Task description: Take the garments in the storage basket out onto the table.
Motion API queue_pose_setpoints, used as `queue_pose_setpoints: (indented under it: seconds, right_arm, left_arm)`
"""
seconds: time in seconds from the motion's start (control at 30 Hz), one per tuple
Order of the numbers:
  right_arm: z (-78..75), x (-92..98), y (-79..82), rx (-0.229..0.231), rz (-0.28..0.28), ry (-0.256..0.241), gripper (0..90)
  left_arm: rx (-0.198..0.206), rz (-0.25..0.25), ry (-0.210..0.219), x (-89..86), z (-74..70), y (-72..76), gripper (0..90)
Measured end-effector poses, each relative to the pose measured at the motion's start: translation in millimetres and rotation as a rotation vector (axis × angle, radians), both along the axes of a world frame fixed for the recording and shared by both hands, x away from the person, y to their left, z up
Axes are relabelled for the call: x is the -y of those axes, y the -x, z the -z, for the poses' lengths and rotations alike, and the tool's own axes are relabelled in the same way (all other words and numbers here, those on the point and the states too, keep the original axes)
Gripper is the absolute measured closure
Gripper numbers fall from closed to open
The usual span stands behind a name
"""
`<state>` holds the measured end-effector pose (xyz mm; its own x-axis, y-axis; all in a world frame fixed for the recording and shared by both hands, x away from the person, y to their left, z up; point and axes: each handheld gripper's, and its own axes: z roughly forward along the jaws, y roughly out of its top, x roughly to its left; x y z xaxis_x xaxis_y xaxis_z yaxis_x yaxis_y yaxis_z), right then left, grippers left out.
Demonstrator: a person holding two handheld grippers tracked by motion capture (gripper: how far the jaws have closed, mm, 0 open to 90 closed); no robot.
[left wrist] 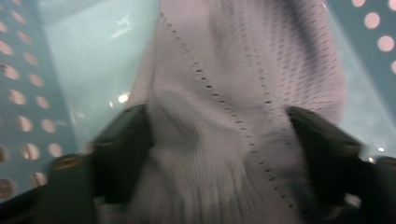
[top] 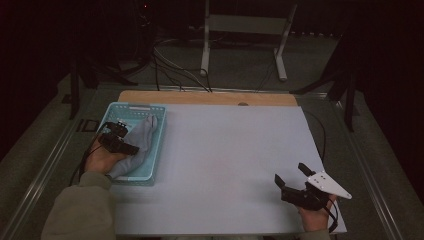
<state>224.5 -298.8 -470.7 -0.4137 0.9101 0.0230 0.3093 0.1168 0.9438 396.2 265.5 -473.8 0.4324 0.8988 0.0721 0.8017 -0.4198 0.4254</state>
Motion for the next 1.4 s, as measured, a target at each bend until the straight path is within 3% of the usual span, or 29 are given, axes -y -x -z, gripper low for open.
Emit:
queue_pose_setpoints:
  seconds: [0.1,0.13,0.17,0.23,0.53,1.4]
  right_arm:
    - [0.1,0.0,-0.2,-0.001,0.000,0.001,7.5]
    - [0.2,-0.1,-0.2,0.000,-0.001,0.002,7.5]
    - [0.1,-0.3,0.0,0.000,-0.001,0.002,7.5]
    - [0.1,-0.1,0.0,-0.001,0.000,0.001,7.5]
    - [0.4,0.3,-0.2,-0.003,0.003,0.002,7.5]
    - [0.8,0.0,-0.2,-0.003,0.002,0.002,7.5]
  left_arm:
    - [0.009,0.019,0.009,0.2,-1.8,1.4,65.3]
    - [0.004,0.025,0.019,0.0,-2.0,1.3,65.3]
    - [0.003,0.027,0.025,-0.1,-2.2,1.2,76.8]
    - [0.006,0.032,0.032,-0.3,-3.3,1.5,82.3]
    - [0.056,0.022,0.117,-8.0,-13.9,6.0,85.2]
    - [0.182,0.052,0.198,-12.2,-53.2,17.3,85.4]
